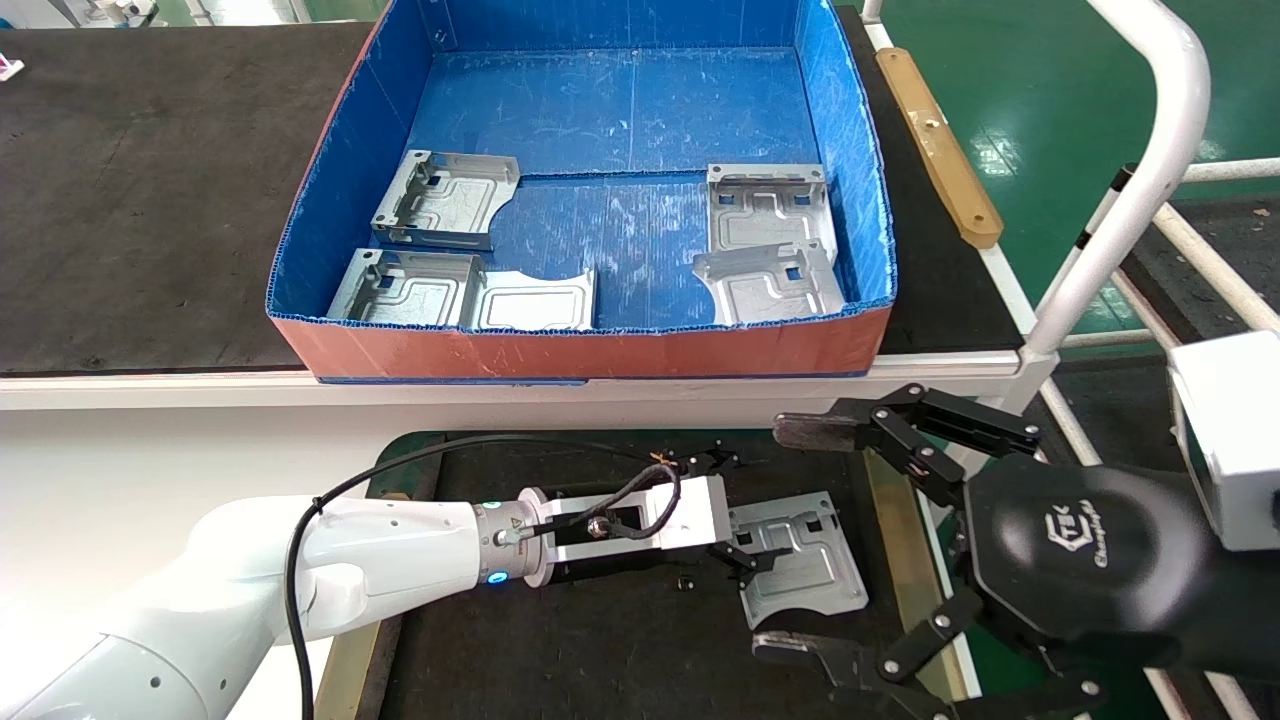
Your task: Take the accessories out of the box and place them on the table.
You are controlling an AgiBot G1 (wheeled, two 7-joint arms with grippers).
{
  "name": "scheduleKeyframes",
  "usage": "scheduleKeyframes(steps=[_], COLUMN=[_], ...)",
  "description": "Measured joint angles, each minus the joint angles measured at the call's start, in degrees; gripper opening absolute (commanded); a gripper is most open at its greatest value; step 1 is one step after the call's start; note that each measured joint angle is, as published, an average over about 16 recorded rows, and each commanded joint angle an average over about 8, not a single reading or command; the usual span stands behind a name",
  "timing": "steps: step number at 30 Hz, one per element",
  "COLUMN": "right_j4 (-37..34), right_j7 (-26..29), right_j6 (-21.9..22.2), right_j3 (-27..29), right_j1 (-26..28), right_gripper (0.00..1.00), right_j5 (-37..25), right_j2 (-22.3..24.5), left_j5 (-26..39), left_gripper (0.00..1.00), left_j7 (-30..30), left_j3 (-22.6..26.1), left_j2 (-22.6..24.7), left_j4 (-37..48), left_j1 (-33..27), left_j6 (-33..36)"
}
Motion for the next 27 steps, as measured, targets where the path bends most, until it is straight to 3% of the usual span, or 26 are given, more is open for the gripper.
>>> scheduleKeyframes(steps=[9,27], right_j4=[0.0,0.0], right_j7=[0.0,0.0], right_j6=[0.0,0.0], right_j3=[0.0,0.0], right_j1=[0.0,0.0], right_gripper=[1.00,1.00], right_j5=[0.0,0.0], right_j2=[0.0,0.0], left_j5=[-0.7,-3.1], left_gripper=[1.00,1.00], left_j7=[-5.3,-22.5], left_j3=[-3.4,-14.2], left_j2=[-4.0,-16.8], left_j4=[-4.9,-20.5], left_j1=[1.6,6.8], left_j6=[2.7,11.2])
